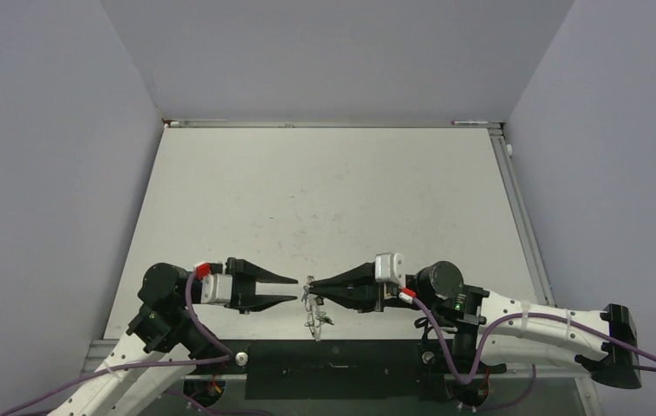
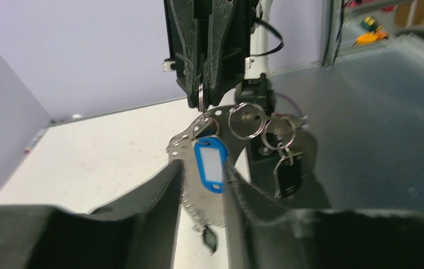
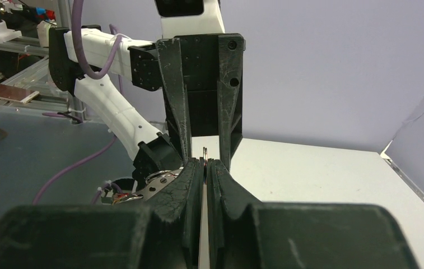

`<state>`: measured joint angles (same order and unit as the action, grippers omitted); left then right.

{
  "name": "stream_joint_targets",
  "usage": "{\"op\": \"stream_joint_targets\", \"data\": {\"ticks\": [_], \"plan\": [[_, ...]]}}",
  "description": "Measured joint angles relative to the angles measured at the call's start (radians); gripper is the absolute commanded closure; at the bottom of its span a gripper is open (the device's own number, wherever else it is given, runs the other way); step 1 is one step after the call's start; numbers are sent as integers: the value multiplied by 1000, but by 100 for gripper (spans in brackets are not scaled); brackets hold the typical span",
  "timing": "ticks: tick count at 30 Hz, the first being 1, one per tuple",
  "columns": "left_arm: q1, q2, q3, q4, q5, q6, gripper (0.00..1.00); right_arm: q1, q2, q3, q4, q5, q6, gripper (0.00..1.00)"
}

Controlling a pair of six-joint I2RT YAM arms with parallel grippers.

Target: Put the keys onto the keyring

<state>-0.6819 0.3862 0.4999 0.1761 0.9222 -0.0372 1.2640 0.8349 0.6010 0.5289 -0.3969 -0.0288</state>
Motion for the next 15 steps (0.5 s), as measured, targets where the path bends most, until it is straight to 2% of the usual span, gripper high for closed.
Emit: {"op": "stream_joint_targets", "data": {"ticks": [1, 2, 5, 9, 15], "plan": [[0, 0, 0, -2, -5, -3, 48, 0, 0, 0, 0, 0, 0, 95], [0, -2, 0, -3, -10, 1, 44, 0, 0, 0, 0, 0, 0, 95], [0, -14, 0, -8, -22, -2, 40, 0, 0, 0, 0, 0, 0, 95], [0, -44, 0, -3, -28, -3, 40, 0, 0, 0, 0, 0, 0, 95], [0, -47, 0, 3, -26, -7, 52, 0, 7, 2, 6, -3, 10, 95]]}}
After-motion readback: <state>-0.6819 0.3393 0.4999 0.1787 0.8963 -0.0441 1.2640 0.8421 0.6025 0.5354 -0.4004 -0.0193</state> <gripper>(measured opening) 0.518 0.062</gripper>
